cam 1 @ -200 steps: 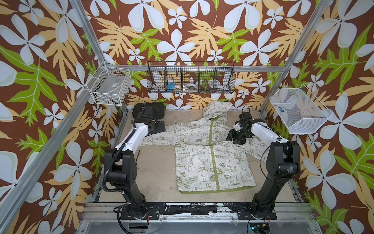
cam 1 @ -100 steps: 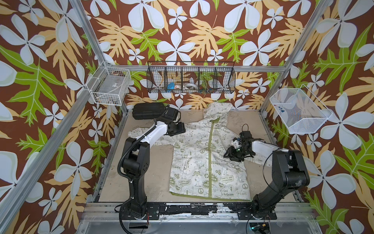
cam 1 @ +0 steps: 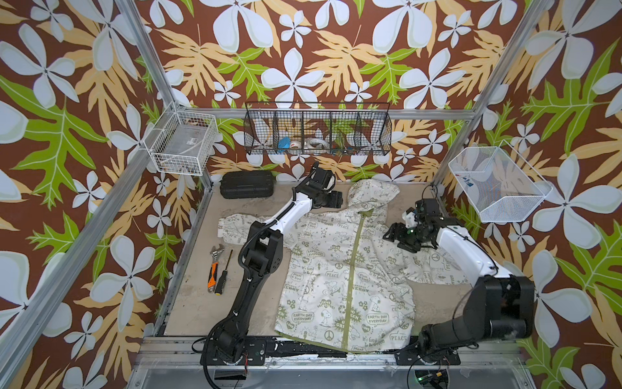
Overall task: Unzip the jacket
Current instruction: Flatten out the jacket at the center of the board.
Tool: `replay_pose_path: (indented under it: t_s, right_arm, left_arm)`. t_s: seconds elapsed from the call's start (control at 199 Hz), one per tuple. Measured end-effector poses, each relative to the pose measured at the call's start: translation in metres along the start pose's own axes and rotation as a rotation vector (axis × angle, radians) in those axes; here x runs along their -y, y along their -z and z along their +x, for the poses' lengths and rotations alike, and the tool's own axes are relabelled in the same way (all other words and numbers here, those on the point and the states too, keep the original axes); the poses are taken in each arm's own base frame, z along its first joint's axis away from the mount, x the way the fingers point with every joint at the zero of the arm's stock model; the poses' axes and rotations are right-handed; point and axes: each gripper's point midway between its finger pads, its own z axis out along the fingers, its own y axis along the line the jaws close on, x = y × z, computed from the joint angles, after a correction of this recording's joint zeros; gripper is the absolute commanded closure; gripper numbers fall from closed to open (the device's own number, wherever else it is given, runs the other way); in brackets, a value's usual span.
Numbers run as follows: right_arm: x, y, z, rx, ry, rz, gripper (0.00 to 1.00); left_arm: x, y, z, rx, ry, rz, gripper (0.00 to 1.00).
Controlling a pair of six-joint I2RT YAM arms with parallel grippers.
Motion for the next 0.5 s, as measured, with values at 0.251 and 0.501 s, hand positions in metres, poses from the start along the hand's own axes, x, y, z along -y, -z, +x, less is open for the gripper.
replay_pose_path:
  t_s: [0.251,0.501]
  right_arm:
    - [-0.041,-0.062,-0.143,0.107,-0.02,-0.106,0.3]
    - [-0.045,-0.102,-0.195,0.127,-0.138,-0.119,0.28]
  left_arm:
    - [-0.011,-0.02,-0.001,0.028,-0.025,-0.031,0.26]
    - [-0.064,-0.021,0.029,-0.039,0.032,-0.146,0.28]
